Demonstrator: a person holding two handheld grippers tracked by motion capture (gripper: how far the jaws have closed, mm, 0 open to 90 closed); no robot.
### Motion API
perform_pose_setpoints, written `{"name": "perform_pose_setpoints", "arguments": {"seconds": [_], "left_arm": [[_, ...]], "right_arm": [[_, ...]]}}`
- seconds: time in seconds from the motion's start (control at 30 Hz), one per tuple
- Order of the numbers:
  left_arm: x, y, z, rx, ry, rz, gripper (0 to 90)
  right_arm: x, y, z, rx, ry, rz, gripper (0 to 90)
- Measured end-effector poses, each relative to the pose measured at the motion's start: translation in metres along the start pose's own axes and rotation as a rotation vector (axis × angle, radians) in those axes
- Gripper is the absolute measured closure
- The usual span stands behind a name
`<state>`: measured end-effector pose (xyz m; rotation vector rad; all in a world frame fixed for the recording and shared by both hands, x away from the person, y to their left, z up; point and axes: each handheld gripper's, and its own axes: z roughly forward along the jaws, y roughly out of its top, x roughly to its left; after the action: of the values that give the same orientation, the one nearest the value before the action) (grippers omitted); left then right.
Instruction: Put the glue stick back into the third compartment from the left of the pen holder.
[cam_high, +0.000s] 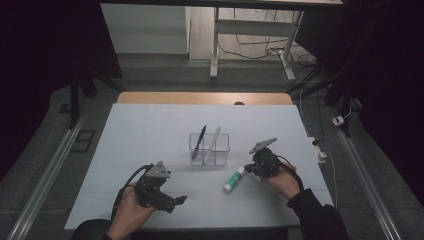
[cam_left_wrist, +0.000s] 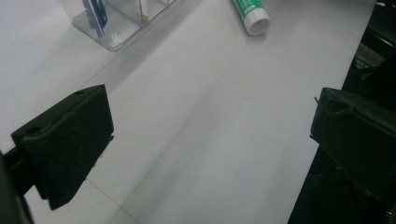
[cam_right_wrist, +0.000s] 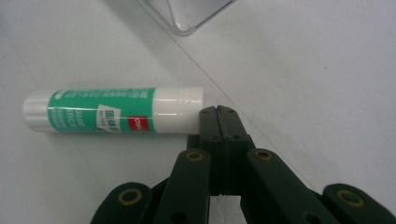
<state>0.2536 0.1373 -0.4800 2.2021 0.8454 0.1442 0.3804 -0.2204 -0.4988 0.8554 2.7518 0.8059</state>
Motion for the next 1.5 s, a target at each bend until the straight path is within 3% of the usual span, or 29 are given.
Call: {"name": "perform_pose_setpoints", "arguments": {"seconds": [0.27, 0.6, 0.97, 1.5], "left_arm": [[0.000, 0.000, 0.000, -0.005, 0.009, 0.016, 0.0], [0.002, -0.002, -0.001, -0.013, -0.001, 0.001, 0.0], [0.003, -0.003, -0.001, -0.008, 0.004, -0.011, 0.0], [-0.003, 0.000, 0.002, 0.051, 0.012, -0.051, 0.0]], "right_arm": [[-0.003, 0.001, 0.007, 0.017, 0.008, -0.013, 89.6], [0.005, -0.001, 0.006, 0.032, 0.046, -0.006, 89.6], [0.028, -0.005, 0.005, 0.061, 0.117, 0.004, 89.6], [0.065, 0.006, 0.014, 0.063, 0.185, -0.002, 89.6]]}}
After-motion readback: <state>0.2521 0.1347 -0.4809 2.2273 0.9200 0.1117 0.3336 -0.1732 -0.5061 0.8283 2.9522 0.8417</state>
